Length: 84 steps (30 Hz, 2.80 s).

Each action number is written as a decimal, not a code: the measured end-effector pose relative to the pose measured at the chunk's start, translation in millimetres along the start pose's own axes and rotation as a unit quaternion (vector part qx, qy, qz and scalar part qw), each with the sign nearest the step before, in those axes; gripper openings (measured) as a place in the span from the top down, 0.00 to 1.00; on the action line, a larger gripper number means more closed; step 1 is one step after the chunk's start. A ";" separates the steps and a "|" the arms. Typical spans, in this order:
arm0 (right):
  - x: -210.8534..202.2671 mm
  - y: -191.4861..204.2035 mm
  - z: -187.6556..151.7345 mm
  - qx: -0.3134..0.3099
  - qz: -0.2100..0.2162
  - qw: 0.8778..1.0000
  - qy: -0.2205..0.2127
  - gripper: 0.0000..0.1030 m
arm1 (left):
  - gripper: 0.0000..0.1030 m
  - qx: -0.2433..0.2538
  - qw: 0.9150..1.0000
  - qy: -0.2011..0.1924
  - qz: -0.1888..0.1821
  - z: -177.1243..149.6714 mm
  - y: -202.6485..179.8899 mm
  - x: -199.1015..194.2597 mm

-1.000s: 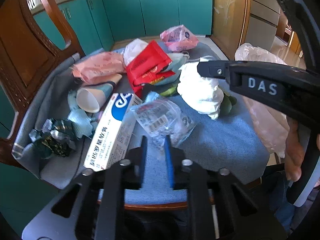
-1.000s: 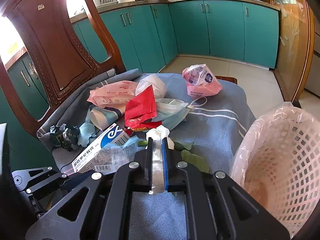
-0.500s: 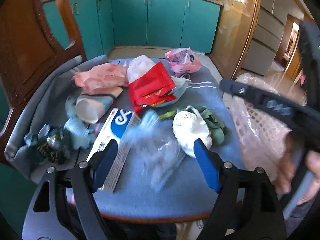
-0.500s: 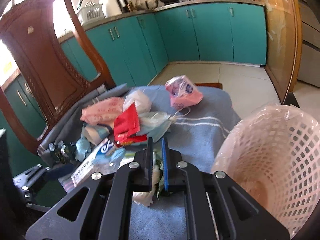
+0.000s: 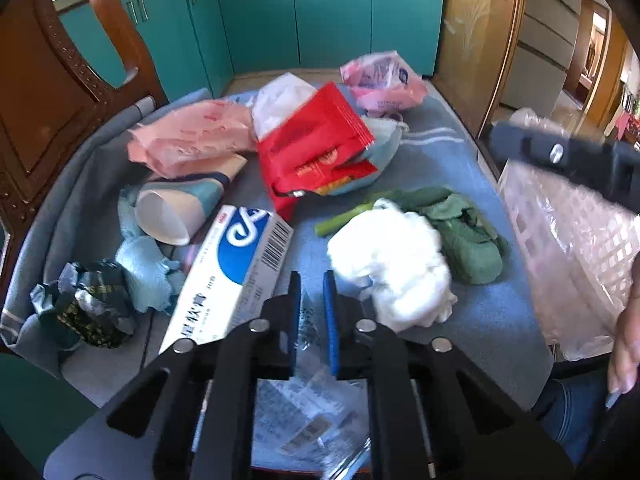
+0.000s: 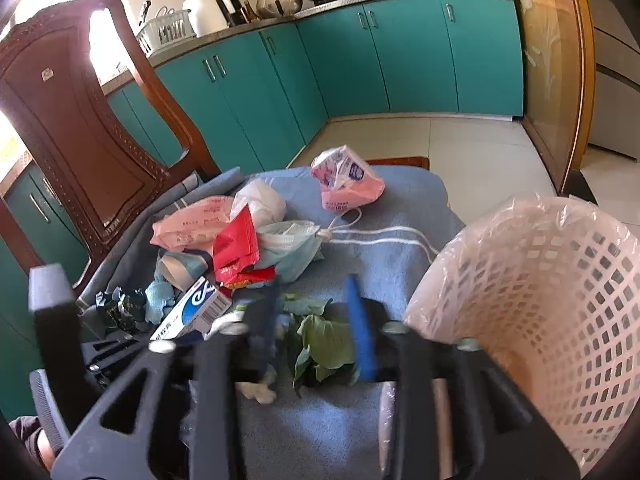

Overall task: Collect trash
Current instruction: 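Carry the white tissue with the right tool toward the white basket, then open the right tool over the basket while the left tool grasps the clear plastic wrapper, then swing the left tool over the basket and release the clear wrapper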

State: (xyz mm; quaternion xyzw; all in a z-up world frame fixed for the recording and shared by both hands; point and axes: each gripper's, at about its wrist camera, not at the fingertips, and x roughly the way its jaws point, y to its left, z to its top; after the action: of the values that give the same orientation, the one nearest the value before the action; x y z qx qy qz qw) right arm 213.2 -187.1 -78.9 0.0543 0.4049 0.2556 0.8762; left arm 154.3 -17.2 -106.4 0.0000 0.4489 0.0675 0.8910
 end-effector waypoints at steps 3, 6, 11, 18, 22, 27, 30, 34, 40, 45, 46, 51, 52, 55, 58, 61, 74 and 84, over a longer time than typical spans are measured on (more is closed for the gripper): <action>7.7 13.9 -5.6 -0.029 0.006 0.999 0.014 0.56 | 0.89 -0.012 1.000 -0.012 -0.001 2.8 9.5 -5.4; 15.4 30.5 -12.7 -0.061 0.009 0.998 0.022 0.56 | 0.88 -0.037 0.999 -0.022 -0.007 6.1 25.7 -14.3; 27.9 50.7 -18.9 -0.088 0.034 0.995 0.038 0.56 | 0.63 -0.061 0.998 -0.032 0.013 0.9 54.2 -33.7; 61.2 78.6 -33.9 -0.116 0.043 0.989 0.085 0.57 | 0.46 -0.077 0.996 -0.025 0.026 -17.7 82.5 -52.0; 65.9 79.2 -36.4 -0.117 0.035 0.990 0.077 0.77 | 0.31 -0.066 0.997 -0.021 -0.023 -25.6 75.4 -59.2; 33.2 52.7 -16.7 -0.061 0.059 0.996 0.012 0.78 | 0.12 -0.007 0.998 -0.042 -0.051 -28.0 45.0 -58.7; 13.8 30.6 -5.2 -0.032 0.063 0.997 -0.016 0.78 | 0.11 0.048 0.996 -0.045 -0.064 -25.9 21.9 -51.8; -1.4 5.7 2.3 -0.002 0.052 0.998 -0.034 0.78 | 0.11 0.089 0.995 0.006 -0.036 -22.9 -1.7 -20.5; -23.1 -18.3 5.9 0.015 0.021 0.999 -0.042 0.78 | 0.26 0.086 0.995 0.028 -0.051 -23.7 -8.8 0.0; -48.6 -44.2 7.8 0.031 -0.019 0.997 -0.067 0.78 | 0.38 0.063 0.996 0.019 -0.062 -15.3 -1.7 -0.1; -54.9 -51.5 8.1 0.036 -0.029 0.996 -0.073 0.78 | 0.39 0.059 0.996 0.016 -0.063 -13.6 -0.8 -1.4; -66.3 -107.7 0.6 0.100 -0.092 0.989 -0.048 0.77 | 0.55 0.052 0.996 -0.003 -0.074 -5.9 -1.0 -10.4; -62.8 -118.0 -3.1 0.113 -0.107 0.987 -0.030 0.75 | 0.55 0.051 0.995 -0.009 -0.080 -3.3 -2.1 -12.9; -52.5 -136.8 -12.9 0.144 -0.133 0.981 0.009 0.60 | 0.56 0.054 0.995 -0.022 -0.085 0.0 -8.6 -19.4; -59.5 -147.4 -16.3 0.170 -0.138 0.976 -0.003 0.27 | 0.57 0.041 0.994 -0.039 -0.095 4.3 -11.6 -31.1; -80.0 -158.7 -15.4 0.205 -0.148 0.966 -0.055 0.22 | 0.57 0.047 0.989 -0.068 -0.119 12.8 -21.8 -51.2; -172.0 -198.4 -47.9 0.351 -0.230 0.863 -0.282 0.19 | 0.31 0.143 0.947 -0.072 -0.280 52.2 -167.8 -48.3; -141.7 -161.6 -23.7 0.251 -0.122 0.933 -0.229 0.18 | 0.17 0.103 0.983 -0.090 -0.123 38.9 -102.5 -43.7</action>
State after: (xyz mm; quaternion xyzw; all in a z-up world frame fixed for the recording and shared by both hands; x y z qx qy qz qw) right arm 184.3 -399.0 -46.9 0.2798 0.2475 0.0177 0.9274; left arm 172.1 -121.7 -54.5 0.0425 0.3676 -0.0889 0.9248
